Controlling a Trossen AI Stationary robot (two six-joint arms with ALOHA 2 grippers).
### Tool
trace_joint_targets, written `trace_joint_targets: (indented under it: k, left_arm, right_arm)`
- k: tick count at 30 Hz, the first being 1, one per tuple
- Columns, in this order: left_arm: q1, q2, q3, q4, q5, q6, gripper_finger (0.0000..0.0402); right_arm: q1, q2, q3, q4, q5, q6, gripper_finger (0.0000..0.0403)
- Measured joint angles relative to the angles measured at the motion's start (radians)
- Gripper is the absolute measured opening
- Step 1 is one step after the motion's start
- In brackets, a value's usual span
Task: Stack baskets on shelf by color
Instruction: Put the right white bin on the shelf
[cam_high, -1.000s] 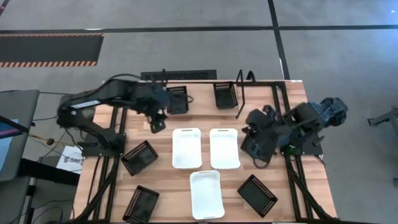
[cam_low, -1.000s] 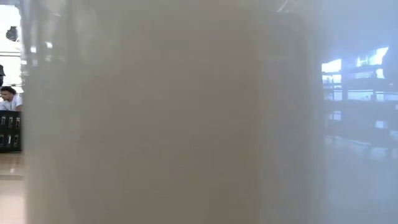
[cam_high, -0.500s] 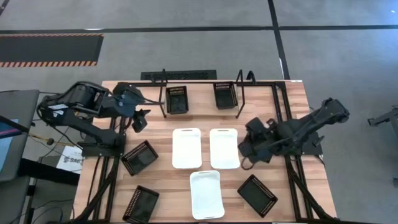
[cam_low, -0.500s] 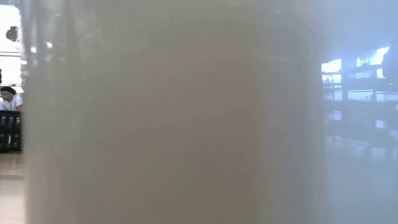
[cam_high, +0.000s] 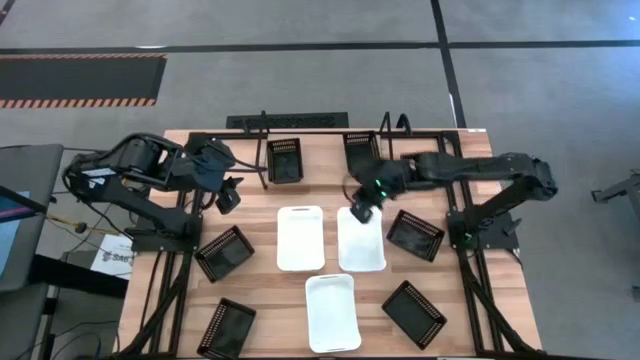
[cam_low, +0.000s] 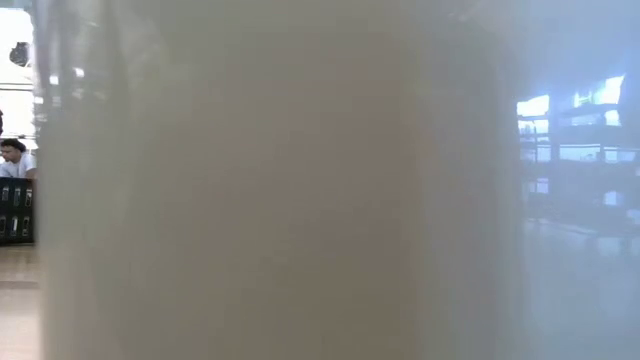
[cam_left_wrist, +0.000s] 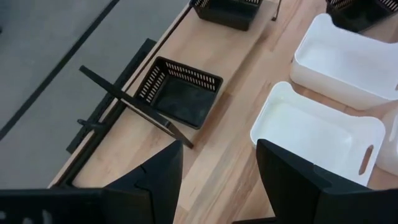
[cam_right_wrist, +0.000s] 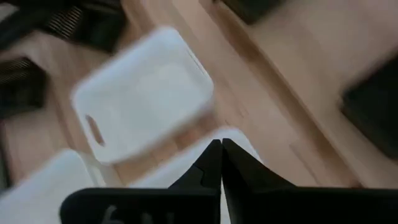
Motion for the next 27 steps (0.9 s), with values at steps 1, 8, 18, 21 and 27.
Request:
trace_joint_targets:
  k: [1,8,18,21,27]
  left_arm:
    - [0.000,0.002,-0.001,0.001,0.006,-0.002,0.0193]
    - [0.000,0.005,-0.001,0.001,0.026,-0.014,0.0193]
    - [0.000,0.004,0.000,0.001,0.026,-0.049,0.0193]
    - [0.000,0.005,-0.001,0.002,0.025,-0.053,0.0193]
    - [0.000,0.005,0.000,0.002,0.016,-0.062,0.0193]
  right_arm:
    - [-0.023,0.018,-0.001,0.010,-0.044,-0.023,0.0040]
    - [-0.073,0.186,-0.003,0.003,-0.202,-0.168,0.0090]
    - [-0.073,0.349,-0.004,-0.068,-0.211,-0.375,0.0136]
    - [-0.073,0.365,-0.004,-0.100,-0.211,-0.420,0.0138]
    - [-0.078,0.376,-0.003,-0.124,-0.188,-0.472,0.0129]
